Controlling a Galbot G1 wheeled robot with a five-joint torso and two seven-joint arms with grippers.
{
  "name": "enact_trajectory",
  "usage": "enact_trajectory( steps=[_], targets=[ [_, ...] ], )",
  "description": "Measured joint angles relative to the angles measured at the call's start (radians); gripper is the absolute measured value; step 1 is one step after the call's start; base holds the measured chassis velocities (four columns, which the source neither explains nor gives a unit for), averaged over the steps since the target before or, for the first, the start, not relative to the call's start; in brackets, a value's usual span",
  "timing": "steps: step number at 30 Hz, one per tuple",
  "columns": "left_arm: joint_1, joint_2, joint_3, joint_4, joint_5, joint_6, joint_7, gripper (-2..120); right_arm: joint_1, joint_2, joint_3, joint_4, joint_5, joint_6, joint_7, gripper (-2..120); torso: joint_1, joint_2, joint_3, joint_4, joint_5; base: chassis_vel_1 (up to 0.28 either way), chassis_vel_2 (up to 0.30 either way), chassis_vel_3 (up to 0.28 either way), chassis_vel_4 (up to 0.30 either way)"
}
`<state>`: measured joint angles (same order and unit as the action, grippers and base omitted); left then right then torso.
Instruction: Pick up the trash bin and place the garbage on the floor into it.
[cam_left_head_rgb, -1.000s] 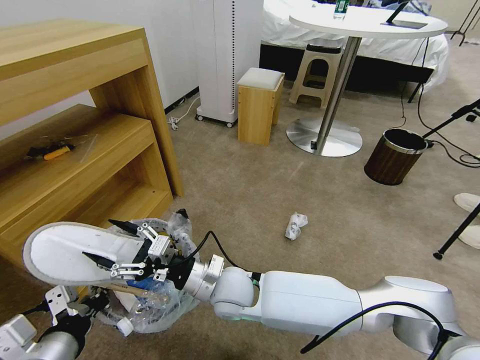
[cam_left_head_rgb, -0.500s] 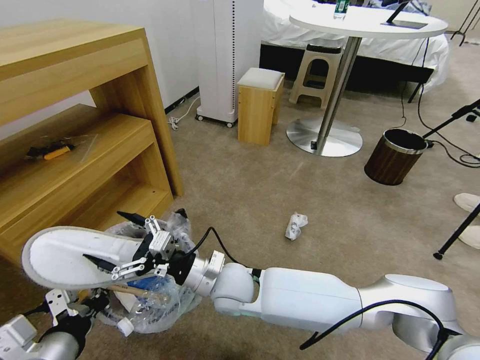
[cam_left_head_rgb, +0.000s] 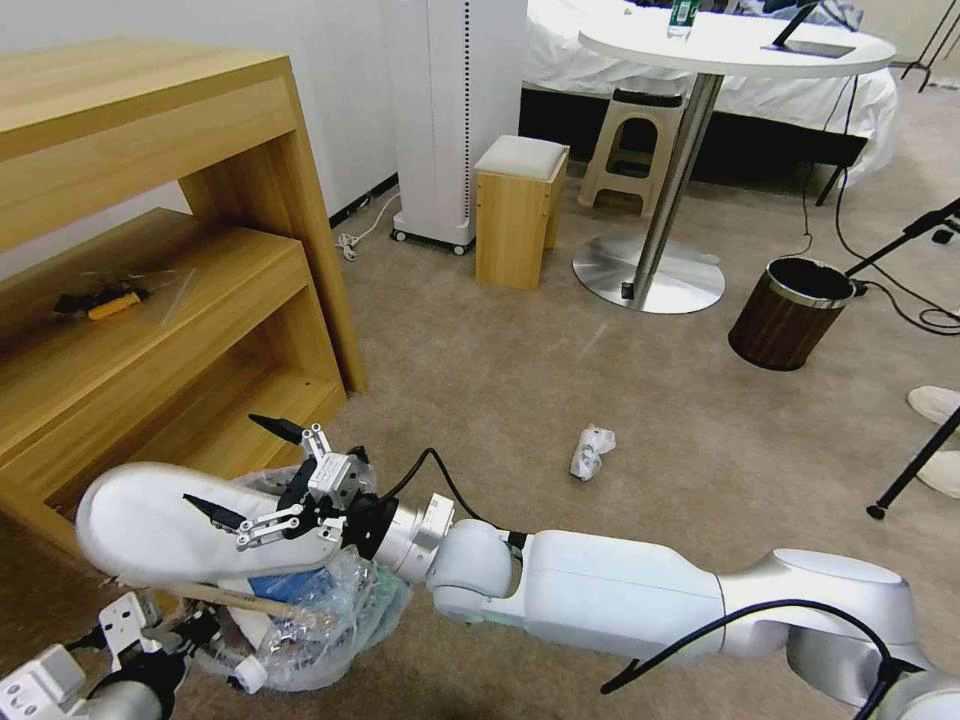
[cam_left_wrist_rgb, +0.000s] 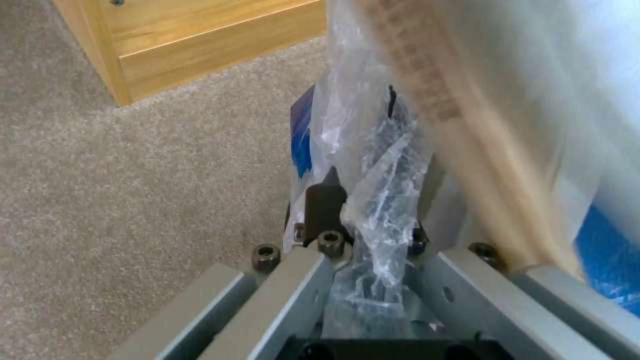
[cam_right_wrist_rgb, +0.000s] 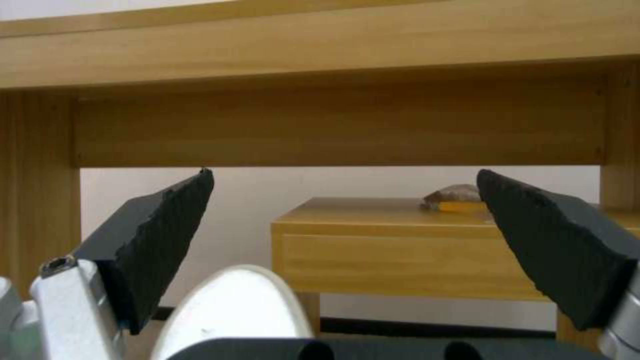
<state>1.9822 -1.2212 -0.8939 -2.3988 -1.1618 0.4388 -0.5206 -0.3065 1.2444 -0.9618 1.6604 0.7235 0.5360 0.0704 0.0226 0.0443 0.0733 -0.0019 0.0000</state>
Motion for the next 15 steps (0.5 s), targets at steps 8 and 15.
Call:
enact_trajectory(
  steps=[8, 15],
  targets=[
    [-0.015, 0.021, -0.015, 0.024, -0.039, -0.005, -0.024, 0, 0.000, -0.006, 0.012, -0.006, 0.003, 0.000, -0.009, 100, 0.000, 0.000, 0.000, -0.0001, -0.0001, 0.000, 0.000, 0.000, 0.000],
    [-0.031, 0.031, -0.028, 0.030, -0.073, -0.015, -0.050, 0, -0.001, -0.012, 0.014, -0.006, 0.003, 0.001, -0.010, 100, 0.000, 0.000, 0.000, -0.0001, 0.0000, 0.000, 0.000, 0.000, 0.000]
  ],
)
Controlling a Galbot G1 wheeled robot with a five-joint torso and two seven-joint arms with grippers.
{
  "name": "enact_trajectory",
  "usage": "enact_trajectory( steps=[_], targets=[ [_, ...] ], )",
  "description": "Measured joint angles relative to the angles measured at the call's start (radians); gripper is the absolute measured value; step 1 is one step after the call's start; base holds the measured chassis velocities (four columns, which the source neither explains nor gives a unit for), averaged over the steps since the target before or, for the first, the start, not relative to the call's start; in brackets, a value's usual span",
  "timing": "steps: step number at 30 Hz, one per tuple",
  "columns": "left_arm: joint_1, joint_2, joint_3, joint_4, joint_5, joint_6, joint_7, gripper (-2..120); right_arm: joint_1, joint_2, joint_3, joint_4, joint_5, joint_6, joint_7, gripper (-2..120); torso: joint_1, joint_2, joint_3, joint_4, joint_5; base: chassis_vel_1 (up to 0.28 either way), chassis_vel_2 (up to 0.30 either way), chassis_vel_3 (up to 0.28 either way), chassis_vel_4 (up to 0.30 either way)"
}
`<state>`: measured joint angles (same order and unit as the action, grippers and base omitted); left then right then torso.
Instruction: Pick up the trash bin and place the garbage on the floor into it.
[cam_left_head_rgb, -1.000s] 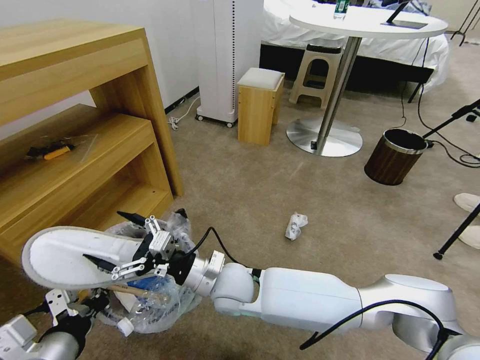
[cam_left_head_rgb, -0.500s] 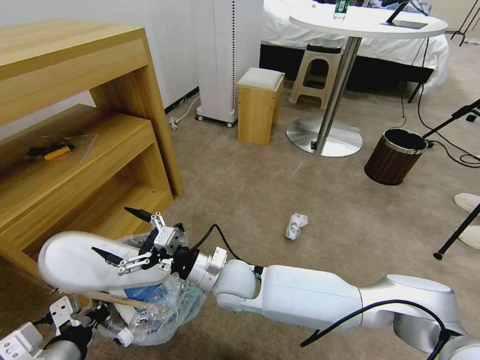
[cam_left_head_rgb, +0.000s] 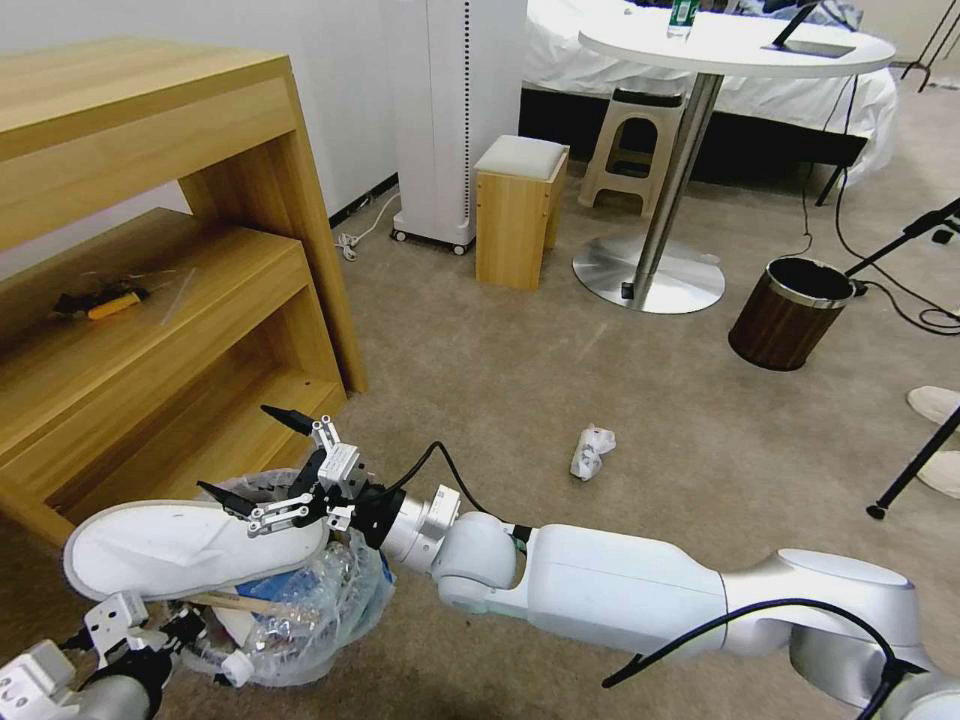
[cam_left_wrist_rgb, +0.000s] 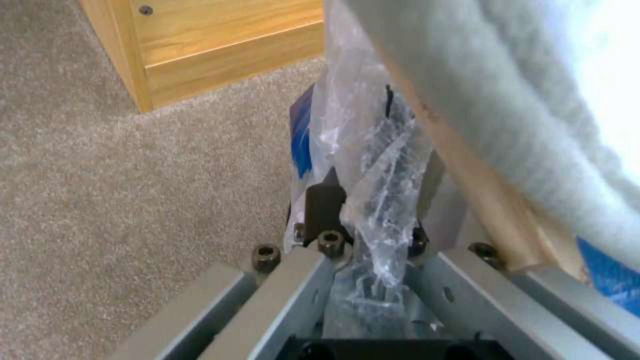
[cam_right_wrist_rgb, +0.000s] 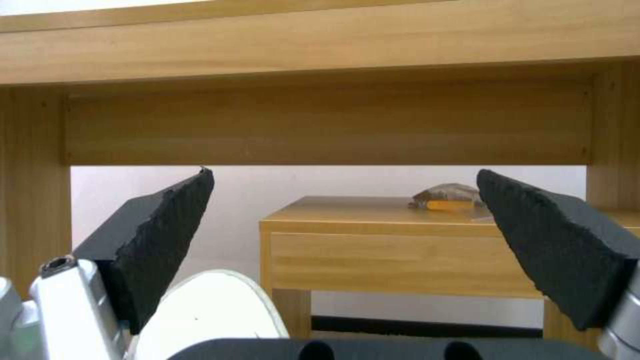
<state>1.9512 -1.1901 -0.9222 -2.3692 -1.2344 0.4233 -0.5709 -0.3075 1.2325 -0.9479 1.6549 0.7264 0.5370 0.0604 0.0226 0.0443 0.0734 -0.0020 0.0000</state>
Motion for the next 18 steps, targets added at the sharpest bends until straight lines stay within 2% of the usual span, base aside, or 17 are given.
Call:
enact_trajectory(
  steps=[8, 17, 18],
  targets=[
    [0.005, -0.002, 0.001, 0.001, 0.006, -0.003, -0.003, 0, -0.001, -0.027, 0.014, 0.017, -0.003, -0.010, 0.007, 100, 0.000, 0.000, 0.000, 0.0001, 0.0000, 0.000, 0.000, 0.000, 0.000],
    [0.007, -0.003, -0.008, -0.016, 0.037, -0.006, 0.006, 0, -0.009, -0.118, 0.076, 0.035, -0.005, -0.044, 0.036, 100, 0.000, 0.000, 0.000, 0.0000, 0.0002, 0.000, 0.000, 0.000, 0.000],
    [0.014, -0.004, -0.011, -0.022, 0.041, -0.007, 0.008, 0, -0.010, -0.161, 0.106, 0.036, -0.007, -0.051, 0.047, 100, 0.000, 0.000, 0.000, 0.0000, 0.0002, 0.000, 0.000, 0.000, 0.000]
  ],
)
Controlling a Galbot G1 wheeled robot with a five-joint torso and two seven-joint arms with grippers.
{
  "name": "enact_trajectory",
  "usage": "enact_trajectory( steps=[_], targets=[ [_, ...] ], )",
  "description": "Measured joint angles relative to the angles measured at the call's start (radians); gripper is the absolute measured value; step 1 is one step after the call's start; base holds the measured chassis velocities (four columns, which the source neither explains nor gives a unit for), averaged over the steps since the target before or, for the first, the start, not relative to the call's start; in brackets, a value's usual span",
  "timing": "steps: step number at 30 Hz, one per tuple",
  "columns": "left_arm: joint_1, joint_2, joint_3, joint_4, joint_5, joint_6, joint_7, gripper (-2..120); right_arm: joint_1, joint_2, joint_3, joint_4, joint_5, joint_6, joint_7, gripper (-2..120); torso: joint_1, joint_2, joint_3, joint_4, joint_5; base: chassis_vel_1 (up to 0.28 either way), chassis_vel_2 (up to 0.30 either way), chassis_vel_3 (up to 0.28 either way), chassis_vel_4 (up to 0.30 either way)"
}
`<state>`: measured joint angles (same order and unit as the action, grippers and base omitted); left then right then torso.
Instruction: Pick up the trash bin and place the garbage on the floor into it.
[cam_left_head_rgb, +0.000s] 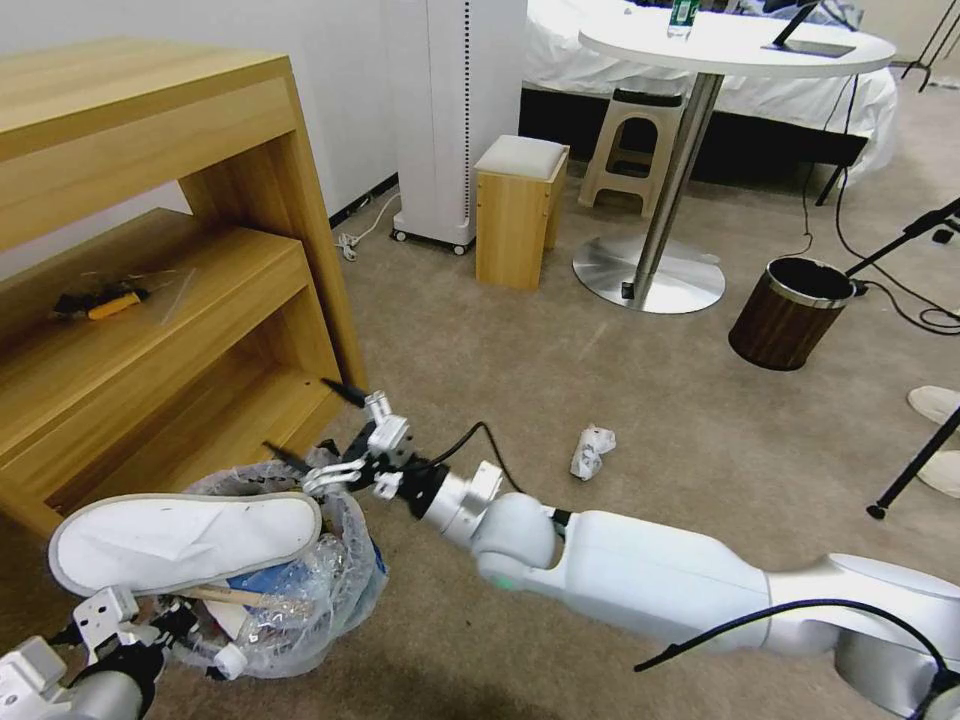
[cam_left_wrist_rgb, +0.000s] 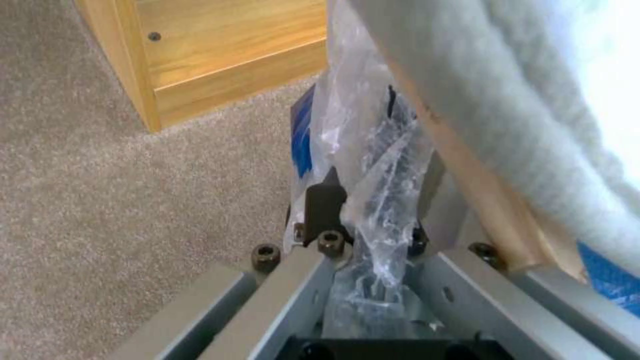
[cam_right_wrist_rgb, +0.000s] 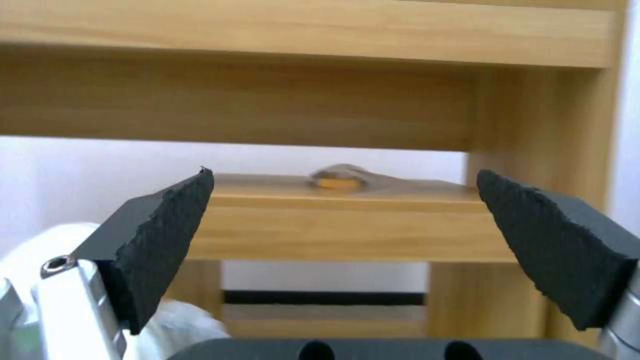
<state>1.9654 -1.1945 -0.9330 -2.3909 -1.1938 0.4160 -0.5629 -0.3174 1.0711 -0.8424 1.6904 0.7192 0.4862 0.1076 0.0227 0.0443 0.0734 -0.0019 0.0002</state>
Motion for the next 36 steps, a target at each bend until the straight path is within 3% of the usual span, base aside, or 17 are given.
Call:
enact_trajectory(
  steps=[17, 32, 36],
  targets=[
    [0.003, -0.014, 0.001, -0.013, 0.052, -0.010, 0.033, 0, -0.095, -0.153, 0.184, 0.009, -0.027, -0.069, 0.093, 100, 0.000, 0.000, 0.000, 0.0001, 0.0000, 0.000, 0.000, 0.000, 0.000],
    [0.000, -0.028, 0.009, -0.015, 0.125, -0.022, 0.074, 0, -0.374, -0.290, 0.543, -0.026, -0.105, -0.241, 0.347, 100, 0.000, 0.000, 0.000, 0.0000, 0.0000, 0.000, 0.000, 0.000, 0.000],
    [-0.002, -0.029, 0.010, -0.020, 0.137, -0.022, 0.079, 0, -0.438, -0.309, 0.612, -0.068, -0.113, -0.228, 0.339, 100, 0.000, 0.000, 0.000, -0.0001, 0.0001, 0.000, 0.000, 0.000, 0.000]
  ],
)
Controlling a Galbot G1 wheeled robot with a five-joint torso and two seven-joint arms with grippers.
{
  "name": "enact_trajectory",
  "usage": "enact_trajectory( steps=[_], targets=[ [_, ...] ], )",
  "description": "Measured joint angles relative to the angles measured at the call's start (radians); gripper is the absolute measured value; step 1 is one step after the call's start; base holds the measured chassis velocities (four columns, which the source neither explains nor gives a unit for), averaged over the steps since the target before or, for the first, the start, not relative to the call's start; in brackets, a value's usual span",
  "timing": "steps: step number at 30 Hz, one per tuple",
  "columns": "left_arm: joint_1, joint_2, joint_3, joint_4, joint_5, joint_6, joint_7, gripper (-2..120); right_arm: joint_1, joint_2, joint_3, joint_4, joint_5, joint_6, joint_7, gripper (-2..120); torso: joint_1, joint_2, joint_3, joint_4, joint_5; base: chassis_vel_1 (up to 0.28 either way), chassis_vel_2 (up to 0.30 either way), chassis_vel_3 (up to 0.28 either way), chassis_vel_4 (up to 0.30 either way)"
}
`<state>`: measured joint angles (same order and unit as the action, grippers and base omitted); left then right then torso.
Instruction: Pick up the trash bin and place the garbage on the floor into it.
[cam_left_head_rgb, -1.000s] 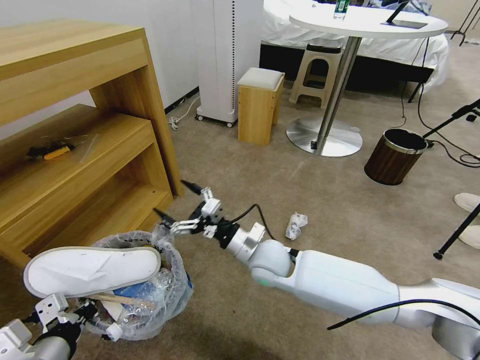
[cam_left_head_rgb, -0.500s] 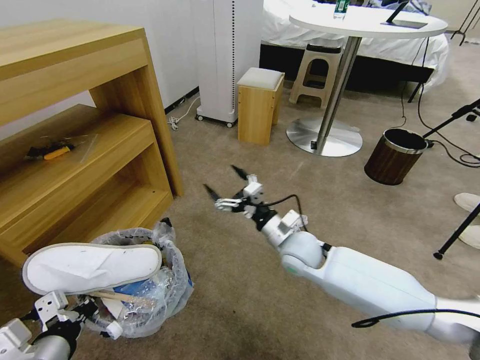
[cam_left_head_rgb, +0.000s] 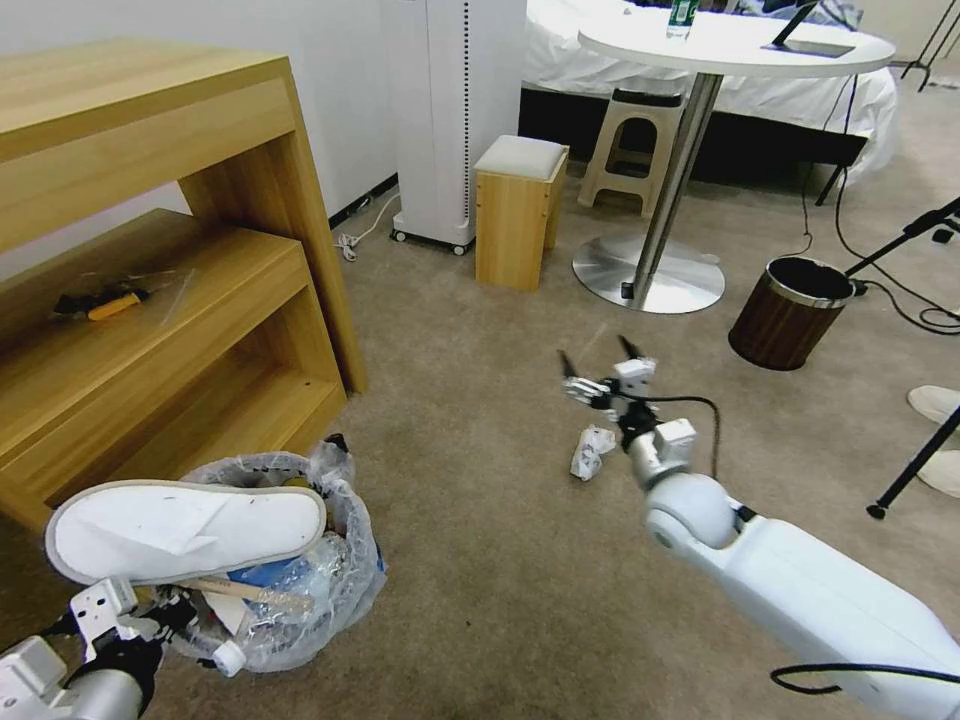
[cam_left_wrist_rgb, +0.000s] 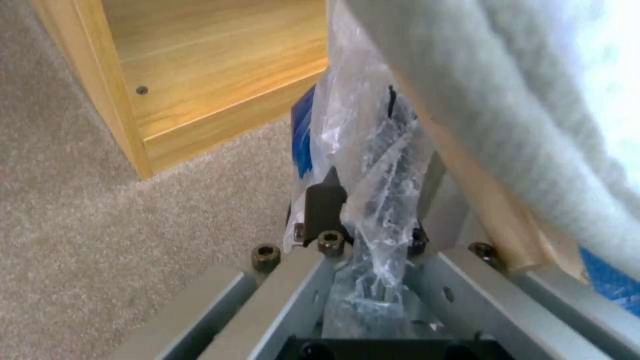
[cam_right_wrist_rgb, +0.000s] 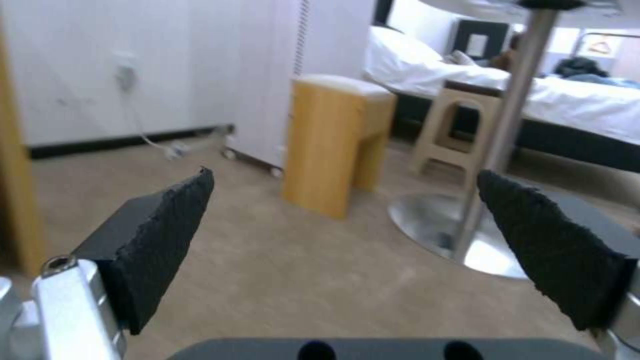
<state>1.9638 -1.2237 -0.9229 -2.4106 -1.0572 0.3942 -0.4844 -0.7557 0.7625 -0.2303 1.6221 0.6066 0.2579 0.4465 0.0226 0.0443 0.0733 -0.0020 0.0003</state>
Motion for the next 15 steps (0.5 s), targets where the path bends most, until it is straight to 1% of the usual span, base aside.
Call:
enact_trajectory(
  steps=[1, 3, 4, 6, 10, 12, 13, 15],
  targets=[
    [0.000, 0.000, 0.000, 0.000, 0.000, 0.000, 0.000, 0, 0.000, 0.000, 0.000, 0.000, 0.000, 0.000, 0.000, 100, 0.000, 0.000, 0.000, 0.0000, 0.0000, 0.000, 0.000, 0.000, 0.000],
    [0.004, -0.003, 0.000, -0.005, 0.012, 0.000, 0.008, 0, -0.038, 0.000, 0.045, -0.051, -0.035, 0.048, -0.023, 100, 0.000, 0.000, 0.000, 0.0000, 0.0001, 0.000, 0.000, 0.000, 0.000],
    [0.004, -0.003, 0.000, -0.005, 0.012, 0.000, 0.008, 0, -0.038, 0.000, 0.045, -0.051, -0.035, 0.048, -0.023, 100, 0.000, 0.000, 0.000, 0.0000, 0.0001, 0.000, 0.000, 0.000, 0.000],
    [0.008, -0.008, 0.000, -0.009, 0.026, 0.000, 0.015, 0, -0.079, 0.007, 0.089, -0.085, -0.063, 0.092, -0.038, 100, 0.000, 0.000, 0.000, 0.0002, -0.0002, 0.000, 0.000, 0.000, 0.000],
    [0.012, -0.013, 0.002, -0.012, 0.039, 0.000, 0.019, 0, -0.117, 0.014, 0.126, -0.102, -0.081, 0.119, -0.045, 100, 0.000, 0.000, 0.000, 0.0002, 0.0001, 0.000, 0.000, 0.000, 0.000],
    [0.014, -0.018, 0.005, -0.015, 0.051, 0.000, 0.022, 0, -0.157, 0.020, 0.174, -0.114, -0.091, 0.137, -0.060, 100, 0.000, 0.000, 0.000, 0.0000, -0.0001, 0.000, 0.000, 0.000, 0.000],
    [0.014, -0.018, 0.005, -0.015, 0.051, 0.000, 0.022, 0, -0.157, 0.020, 0.174, -0.114, -0.091, 0.137, -0.060, 100, 0.000, 0.000, 0.000, 0.0000, -0.0001, 0.000, 0.000, 0.000, 0.000],
    [0.014, -0.023, 0.006, -0.018, 0.059, 0.000, 0.023, 0, -0.188, 0.031, 0.220, -0.134, -0.106, 0.168, -0.081, 100, 0.000, 0.000, 0.000, 0.0001, -0.0002, 0.000, 0.000, 0.000, 0.000]
  ],
)
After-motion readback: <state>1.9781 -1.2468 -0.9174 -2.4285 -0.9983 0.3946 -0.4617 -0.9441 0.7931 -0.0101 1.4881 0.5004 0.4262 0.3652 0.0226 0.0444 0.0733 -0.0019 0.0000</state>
